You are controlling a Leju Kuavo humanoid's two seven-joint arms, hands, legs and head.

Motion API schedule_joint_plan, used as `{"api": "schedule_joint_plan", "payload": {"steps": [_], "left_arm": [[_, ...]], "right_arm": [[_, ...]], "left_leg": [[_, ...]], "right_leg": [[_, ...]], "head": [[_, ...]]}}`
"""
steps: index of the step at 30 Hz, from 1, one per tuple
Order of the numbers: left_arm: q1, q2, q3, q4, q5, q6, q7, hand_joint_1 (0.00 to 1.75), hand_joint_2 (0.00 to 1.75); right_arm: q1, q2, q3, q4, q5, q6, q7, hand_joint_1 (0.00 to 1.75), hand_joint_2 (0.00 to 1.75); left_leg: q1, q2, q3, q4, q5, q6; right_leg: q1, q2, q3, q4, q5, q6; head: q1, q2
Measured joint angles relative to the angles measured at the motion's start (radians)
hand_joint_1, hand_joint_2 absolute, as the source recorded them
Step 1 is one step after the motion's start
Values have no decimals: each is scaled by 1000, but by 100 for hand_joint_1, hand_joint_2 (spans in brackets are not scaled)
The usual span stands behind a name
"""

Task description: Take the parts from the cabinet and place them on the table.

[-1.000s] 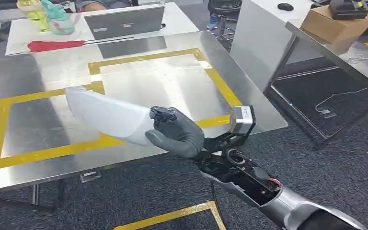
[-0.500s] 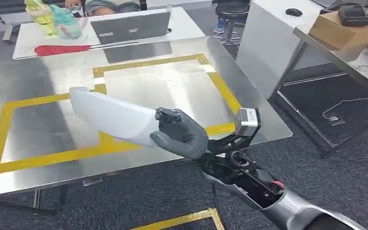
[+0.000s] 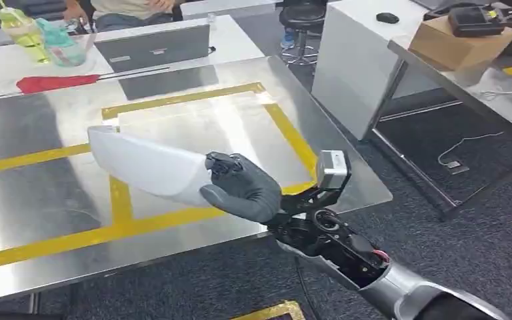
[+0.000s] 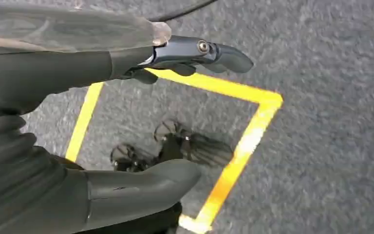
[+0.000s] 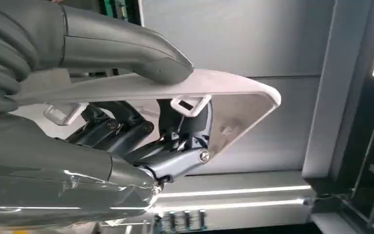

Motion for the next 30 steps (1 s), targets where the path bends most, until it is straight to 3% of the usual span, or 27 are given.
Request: {"api": "schedule_joint_plan", "payload": {"steps": [1, 2, 4, 5, 6, 8, 9, 10, 11, 13, 14, 15, 16, 18, 19, 20, 22, 23, 24, 25, 26, 28, 29, 30], "left_arm": [[-2, 0, 0, 0, 0, 0, 0, 0, 175], [-1, 2, 0, 0, 0, 0, 0, 0, 175], [3, -3, 0, 0, 1, 0, 0, 0, 175], [1, -2, 0, 0, 1, 0, 0, 0, 175], [-1, -2, 0, 0, 1, 0, 0, 0, 175], [-1, -2, 0, 0, 1, -3, 0, 0, 175], [0, -2, 0, 0, 1, -3, 0, 0, 175], [3, -3, 0, 0, 2, -3, 0, 0, 175], [5, -4, 0, 0, 2, -3, 0, 0, 175], [5, -6, 0, 0, 4, -3, 0, 0, 175], [6, -8, 0, 0, 5, -3, 0, 0, 175], [3, -8, 0, 0, 5, -3, -1, 0, 175], [1, -8, 0, 0, 5, -3, -1, 0, 175], [2, -8, 0, 0, 5, -3, -1, 0, 175], [0, -6, 1, 0, 4, -3, -3, 0, 175], [0, -7, 1, 0, 3, -1, -4, 0, 175], [-3, -9, 1, 0, 1, 0, -4, 0, 175], [-1, -9, 1, 0, 0, 2, -4, 0, 175], [0, -9, 1, 0, 0, 3, -3, 0, 175], [1, -9, 1, 0, -2, 3, -2, 0, 175], [2, -8, 1, 0, -3, 5, -1, 0, 175], [2, -5, 1, 0, -5, 9, 2, 0, 175], [2, -5, 1, 0, -6, 9, 4, 0, 175], [0, -6, 1, 0, -7, 10, 7, 0, 175]], "right_arm": [[0, 0, 0, 0, 0, 0, 1, 175, 175], [2, 0, 1, 0, 0, 0, 1, 175, 175], [-1, 0, 1, 0, 0, 0, 0, 175, 175], [-4, 0, 1, 0, 0, 3, -1, 175, 175], [-6, 0, 1, 0, 0, 3, -2, 175, 175], [0, 0, 1, 1, 0, 5, -2, 175, 175], [2, 0, 1, 3, 0, 5, -2, 175, 175], [3, 0, 1, 5, 0, 7, -2, 175, 175], [4, 0, 1, 5, 0, 8, -2, 175, 175], [4, 0, 1, 6, 0, 9, -3, 175, 175], [4, 0, 1, 6, 0, 10, -3, 175, 175], [2, 0, 1, 8, 0, 10, -3, 175, 175], [3, 0, 2, 8, 0, 10, -3, 175, 175], [3, 0, 1, 8, 0, 9, -3, 175, 175], [2, 0, 1, 8, 0, 9, -3, 175, 175], [1, 0, 1, 8, 0, 8, -2, 175, 175], [-1, 0, 2, 8, 0, 3, 0, 175, 175], [0, 0, 2, 9, 2, 2, 4, 175, 175], [0, 0, 2, 10, 4, 2, 7, 175, 175], [0, 0, 2, 12, 5, 2, 8, 175, 175], [0, 0, 3, 14, 5, 1, 8, 175, 175], [-1, 0, 3, 15, 8, 1, 9, 175, 175], [-2, 0, 3, 15, 11, -1, 10, 175, 175], [-4, 0, 3, 16, 18, -7, 11, 175, 175]], "left_leg": [[-3, -1, 3, 0, 19, 6], [-3, -2, 7, -8, 19, 11], [8, -1, 42, -21, 13, 19], [8, -1, 53, -22, 7, 27], [7, -1, 57, -22, 1, 31], [7, -2, 67, -21, -12, 32], [7, -3, 75, -21, -19, 32], [7, -4, 87, -20, -27, 31], [7, -4, 100, -20, -37, 29], [7, -5, 127, -19, -55, 23], [7, -4, 129, -20, -63, 20], [5, -7, 130, -16, -65, 16], [5, -5, 126, -17, -71, 7], [2, -4, 139, -15, -71, -1], [5, -3, 135, -9, -80, -4], [5, -2, 125, 22, -91, -9], [13, -2, 33, 182, -152, -21], [16, -2, -16, 259, -180, -25], [19, -2, -57, 311, -192, -29], [22, -2, -72, 311, -177, -30], [25, -1, -63, 268, -139, -31], [28, 0, 8, 78, -20, -31], [30, 0, 35, -5, 20, -34], [22, 0, 32, -5, -18, -38]], "right_leg": [[0, -1, 0, -7, -4, 6], [0, -2, 9, 7, 5, 12], [0, -5, 14, 15, -9, 23], [1, -8, -7, 69, -15, 23], [0, -8, -53, 150, -37, 25], [-2, -8, -149, 292, -106, 32], [-2, -9, -182, 325, -124, 33], [-3, -9, -191, 311, -106, 35], [-3, -10, -179, 254, -61, 37], [-2, -11, -126, 77, 74, 29], [0, -11, -115, 25, 112, 24], [9, -13, -120, 7, 66, 21], [8, -13, -103, 10, 86, 10], [8, -11, -98, 5, 91, -3], [-2, -11, -85, -6, 96, -6], [-2, -12, -79, -9, 96, -7], [-4, -15, -76, -9, 90, -13], [-3, -15, -75, -9, 86, -13], [-3, -14, -73, -9, 83, -14], [-4, -12, -68, -9, 79, -13], [-5, -10, -61, -9, 74, -11], [-11, -9, -43, -8, 60, -2], [-10, -10, -39, -8, 54, 5], [-8, -8, -36, -5, 51, 10]], "head": [[-2, 0], [1, 0], [6, 0], [7, 0], [11, 0], [17, 0], [19, 0], [23, 0], [27, 0], [33, 0], [34, 0], [27, 0], [31, 0], [26, 0], [25, 0], [23, 0], [7, 0], [7, 0], [6, 0], [5, 0], [4, 0], [3, 0], [1, 0], [-5, 0]]}}
